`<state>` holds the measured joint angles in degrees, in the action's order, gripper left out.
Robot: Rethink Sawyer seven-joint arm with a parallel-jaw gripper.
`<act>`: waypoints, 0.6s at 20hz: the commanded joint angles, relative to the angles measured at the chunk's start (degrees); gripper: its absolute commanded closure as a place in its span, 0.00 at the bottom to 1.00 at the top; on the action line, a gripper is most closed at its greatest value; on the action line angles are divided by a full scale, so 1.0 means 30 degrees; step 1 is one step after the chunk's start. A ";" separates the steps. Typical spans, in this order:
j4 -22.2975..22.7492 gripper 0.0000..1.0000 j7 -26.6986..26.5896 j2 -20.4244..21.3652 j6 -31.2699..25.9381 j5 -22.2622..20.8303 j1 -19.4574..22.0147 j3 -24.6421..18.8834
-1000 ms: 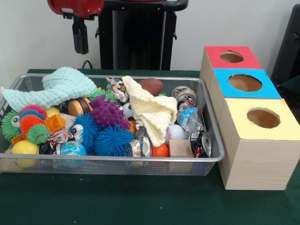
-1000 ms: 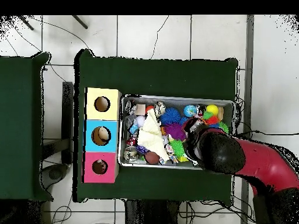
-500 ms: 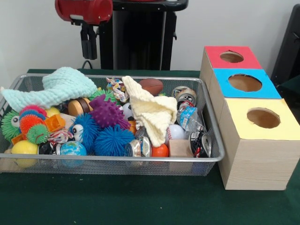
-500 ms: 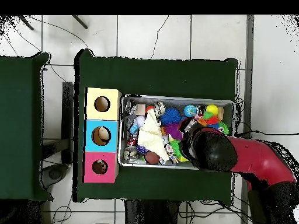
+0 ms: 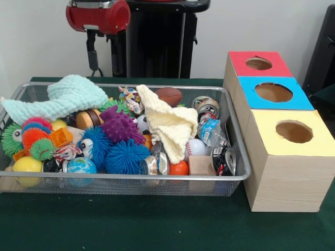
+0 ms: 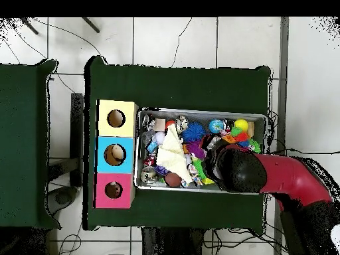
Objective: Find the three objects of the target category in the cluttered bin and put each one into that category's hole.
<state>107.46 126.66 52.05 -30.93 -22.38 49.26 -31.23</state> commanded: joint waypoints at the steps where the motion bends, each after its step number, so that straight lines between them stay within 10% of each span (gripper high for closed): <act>1: 0.0751 0.00 -0.4118 0.0024 0.0033 -0.0736 0.1718 -0.1992; 12: 0.0716 0.00 -0.4650 -0.1647 0.0214 -0.2274 0.3769 -0.3284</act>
<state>108.17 126.66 50.83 -30.94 -24.80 59.39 -36.59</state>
